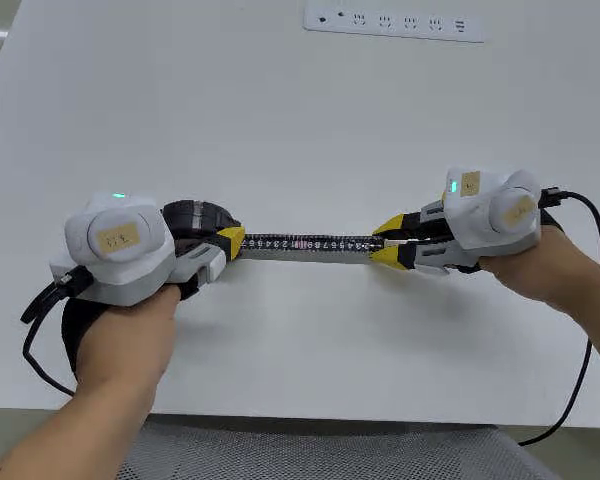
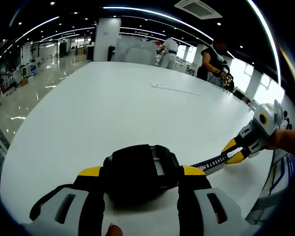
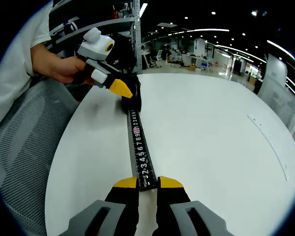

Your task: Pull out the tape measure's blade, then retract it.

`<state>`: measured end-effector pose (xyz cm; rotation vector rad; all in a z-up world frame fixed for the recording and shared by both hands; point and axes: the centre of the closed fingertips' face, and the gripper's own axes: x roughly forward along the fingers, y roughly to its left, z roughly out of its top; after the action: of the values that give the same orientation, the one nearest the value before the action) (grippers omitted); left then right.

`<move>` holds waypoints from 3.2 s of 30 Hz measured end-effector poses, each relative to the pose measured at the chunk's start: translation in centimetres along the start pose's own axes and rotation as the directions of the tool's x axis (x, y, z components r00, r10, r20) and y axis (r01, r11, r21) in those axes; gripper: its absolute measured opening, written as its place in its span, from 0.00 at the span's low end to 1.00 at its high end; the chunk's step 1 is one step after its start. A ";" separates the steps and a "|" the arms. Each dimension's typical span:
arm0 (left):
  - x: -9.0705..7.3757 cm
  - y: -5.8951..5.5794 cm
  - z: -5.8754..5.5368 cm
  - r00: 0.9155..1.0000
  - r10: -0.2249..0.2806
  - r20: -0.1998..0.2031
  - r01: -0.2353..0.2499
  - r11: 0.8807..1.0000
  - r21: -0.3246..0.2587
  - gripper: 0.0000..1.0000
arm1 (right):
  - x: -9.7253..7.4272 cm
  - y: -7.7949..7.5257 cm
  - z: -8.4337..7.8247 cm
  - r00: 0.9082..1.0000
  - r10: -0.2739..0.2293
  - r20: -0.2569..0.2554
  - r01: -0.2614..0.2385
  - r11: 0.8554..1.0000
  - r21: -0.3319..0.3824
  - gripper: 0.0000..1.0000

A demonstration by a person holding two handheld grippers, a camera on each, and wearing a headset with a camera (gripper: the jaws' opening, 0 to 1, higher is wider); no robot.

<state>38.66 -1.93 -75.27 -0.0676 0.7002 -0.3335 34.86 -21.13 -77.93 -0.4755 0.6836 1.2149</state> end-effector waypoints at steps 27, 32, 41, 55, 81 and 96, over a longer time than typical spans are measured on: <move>0.0 0.1 0.0 1.000 -0.004 0.002 0.004 1.000 -0.016 0.55 | 2.8 0.4 2.7 0.999 0.037 0.032 -0.037 0.999 -0.013 0.09; 0.0 0.1 0.0 1.000 -0.006 0.003 0.006 1.000 -0.019 0.55 | 3.3 0.6 3.3 0.998 0.044 0.040 -0.043 0.999 -0.016 0.09; 0.0 0.1 0.0 1.000 -0.006 0.003 0.006 1.000 -0.020 0.55 | 4.6 1.1 4.4 0.996 0.064 0.063 -0.063 0.998 -0.010 0.09; 0.0 0.2 0.0 1.000 -0.010 0.004 0.010 0.999 -0.032 0.55 | 6.6 1.5 6.3 0.992 0.083 0.093 -0.081 0.997 -0.018 0.09; -0.1 0.2 0.0 1.000 -0.012 0.008 0.013 0.999 -0.037 0.56 | 10.1 2.1 9.0 0.985 0.104 0.135 -0.102 0.994 -0.027 0.09; 0.0 0.1 0.0 1.000 -0.012 0.010 0.012 1.000 -0.029 0.56 | 11.1 2.4 9.8 0.982 0.111 0.153 -0.110 0.994 -0.019 0.10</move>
<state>38.66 -1.84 -75.33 -0.1007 0.6955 -0.3345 36.86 -6.32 -78.74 -0.3518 0.5778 1.3455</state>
